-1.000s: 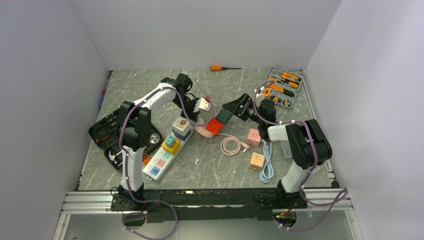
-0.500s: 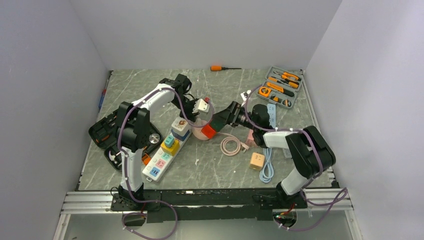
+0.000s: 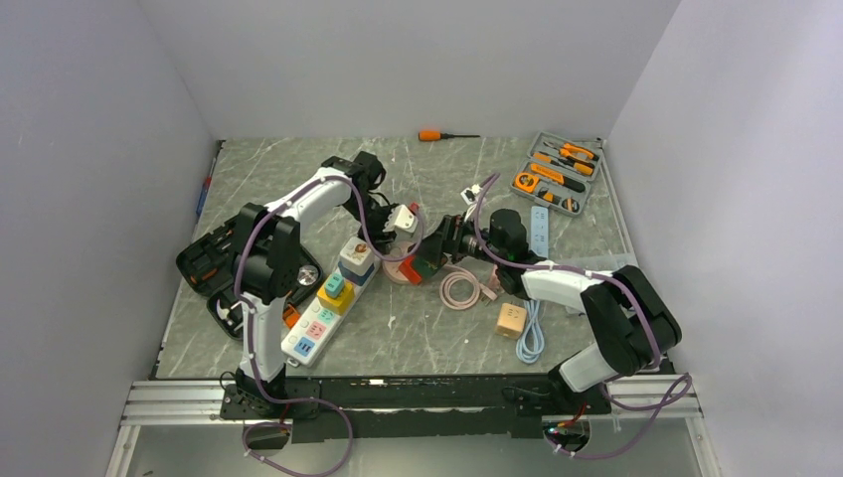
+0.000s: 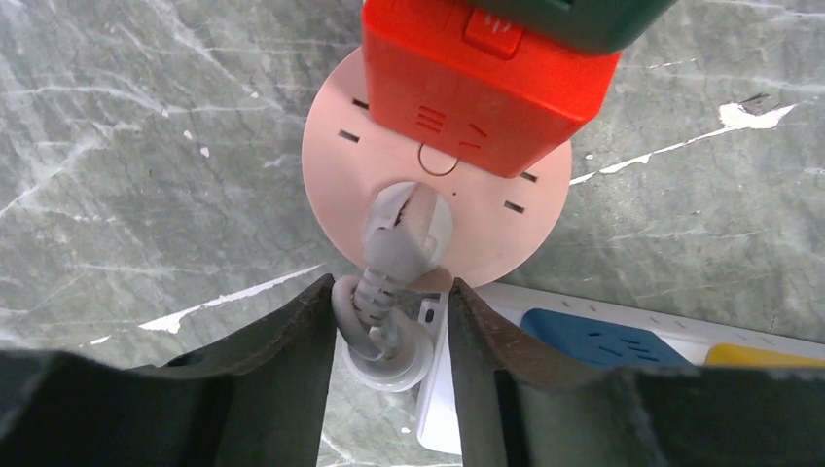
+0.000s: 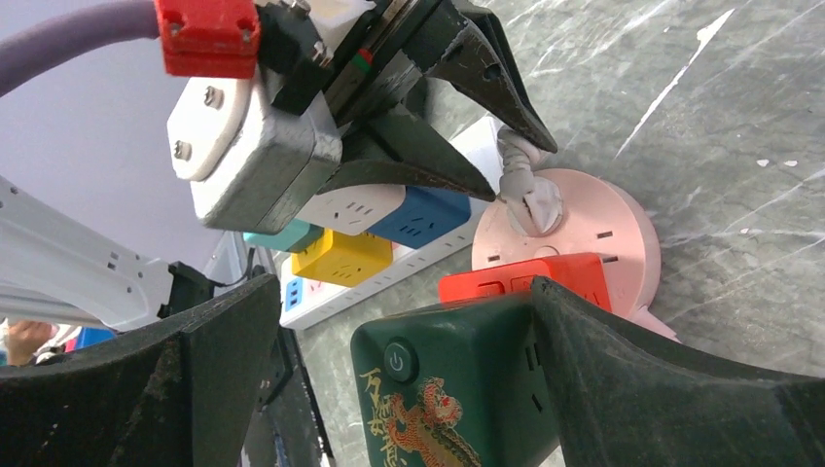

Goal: Pull the plug off the socket
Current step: Remove the plug from the socket.

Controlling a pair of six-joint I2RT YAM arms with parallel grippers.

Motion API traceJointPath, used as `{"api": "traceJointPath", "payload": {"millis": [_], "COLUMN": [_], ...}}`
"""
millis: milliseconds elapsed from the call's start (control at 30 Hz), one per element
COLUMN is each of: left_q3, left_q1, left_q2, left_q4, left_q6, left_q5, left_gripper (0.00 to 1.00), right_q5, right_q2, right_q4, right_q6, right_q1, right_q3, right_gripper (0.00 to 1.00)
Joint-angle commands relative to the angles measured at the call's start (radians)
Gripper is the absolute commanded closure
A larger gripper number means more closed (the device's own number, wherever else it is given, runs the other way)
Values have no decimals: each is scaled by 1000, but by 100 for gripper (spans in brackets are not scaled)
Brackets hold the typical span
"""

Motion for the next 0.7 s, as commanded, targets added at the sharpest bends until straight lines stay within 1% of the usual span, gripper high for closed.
{"api": "traceJointPath", "payload": {"millis": [0, 100, 200, 333, 500, 567, 667], "left_q3": [32, 69, 122, 163, 100, 82, 71], "left_q1": [-26, -31, -33, -41, -57, -58, -58], "left_q2": [-11, 23, 61, 77, 62, 58, 52], "left_q4": [-57, -81, -100, -131, -175, -191, -196], "left_q6": [54, 53, 30, 38, 112, 128, 143], "left_q5": [43, 28, 19, 22, -21, -43, -74], "left_gripper": [50, 51, 54, 67, 81, 84, 94], "right_q5": [-22, -21, -11, -4, -15, -20, -31], "right_q2": [14, 18, 20, 32, 31, 26, 23], "right_q4": [9, 11, 6, -5, -9, -13, -10], "right_q6": [-16, -13, -19, -31, -38, -47, -51], "right_q1": [10, 21, 41, 66, 65, 66, 66], "right_q3": [21, 21, 23, 39, 45, 45, 46], "right_gripper": [0, 0, 0, 0, 0, 0, 0]}}
